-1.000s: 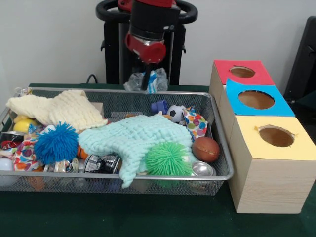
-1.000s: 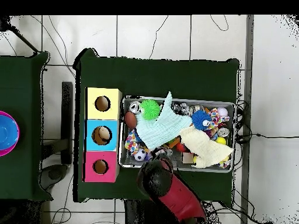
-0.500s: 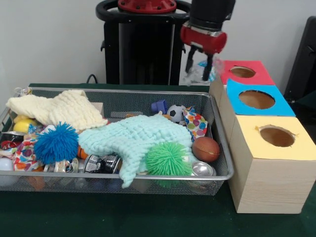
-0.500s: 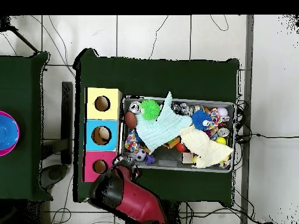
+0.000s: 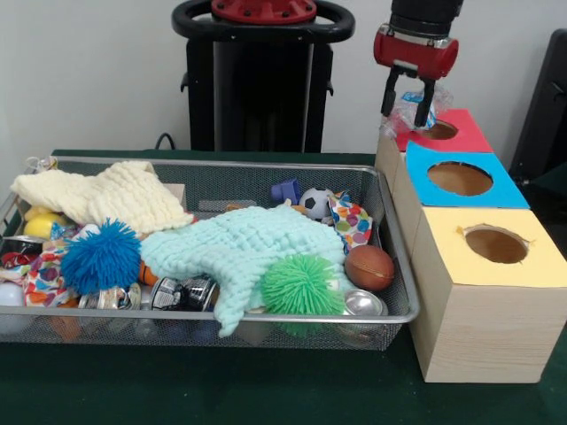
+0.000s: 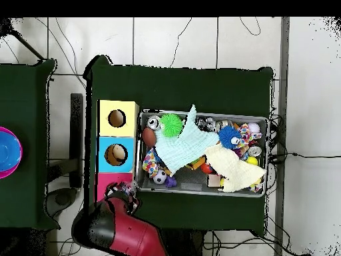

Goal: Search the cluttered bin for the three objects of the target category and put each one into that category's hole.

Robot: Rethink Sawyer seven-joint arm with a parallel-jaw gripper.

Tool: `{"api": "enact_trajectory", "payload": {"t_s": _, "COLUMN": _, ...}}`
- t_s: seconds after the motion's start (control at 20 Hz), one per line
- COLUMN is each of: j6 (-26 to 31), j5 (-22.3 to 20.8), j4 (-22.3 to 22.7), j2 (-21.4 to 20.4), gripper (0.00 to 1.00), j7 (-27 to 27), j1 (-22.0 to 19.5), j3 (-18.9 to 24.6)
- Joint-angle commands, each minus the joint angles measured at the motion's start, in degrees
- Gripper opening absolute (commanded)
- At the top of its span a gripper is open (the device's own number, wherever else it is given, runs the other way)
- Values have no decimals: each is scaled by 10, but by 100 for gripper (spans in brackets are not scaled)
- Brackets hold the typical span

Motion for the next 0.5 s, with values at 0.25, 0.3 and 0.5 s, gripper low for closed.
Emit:
{"api": "enact_trajectory", "payload": {"t_s": 0.25, "j6": 24, "j5": -27, "j4": 6, "j2": -12, "gripper": 0, "j7": 69, "j1": -66, "j3": 46}}
{"api": "enact_trajectory", "payload": {"t_s": 0.3, "j6": 38, "j5": -28, "j4": -3, "j2": -16, "gripper": 0, "j7": 73, "j1": -55, "j3": 31}}
{"api": "enact_trajectory", "payload": {"t_s": 0.5, "j6": 69, "j5": -27, "j4": -32, "j2": -16, "gripper": 0, "j7": 81, "j1": -30, "j3": 9}}
